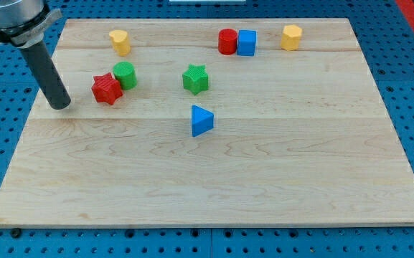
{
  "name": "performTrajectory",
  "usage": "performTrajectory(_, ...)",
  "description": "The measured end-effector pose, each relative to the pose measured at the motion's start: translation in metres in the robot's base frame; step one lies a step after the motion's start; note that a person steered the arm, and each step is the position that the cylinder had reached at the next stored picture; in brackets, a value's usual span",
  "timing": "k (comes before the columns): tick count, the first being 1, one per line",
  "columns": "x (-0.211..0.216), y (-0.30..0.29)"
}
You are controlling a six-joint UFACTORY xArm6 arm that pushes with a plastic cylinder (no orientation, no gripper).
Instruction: Move the red star to the center left of the green circle
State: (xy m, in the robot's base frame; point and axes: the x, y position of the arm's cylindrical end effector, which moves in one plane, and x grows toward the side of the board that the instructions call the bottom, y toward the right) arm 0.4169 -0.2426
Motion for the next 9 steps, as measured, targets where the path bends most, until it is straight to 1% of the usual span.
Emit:
performTrajectory(1, 0.026, -0.005)
performTrajectory(2, 0.035, -0.002)
performTrajectory(6, 0.03, 0.01)
performTrajectory(7, 0.012, 0.011)
performTrajectory(9, 0.014, 0.048)
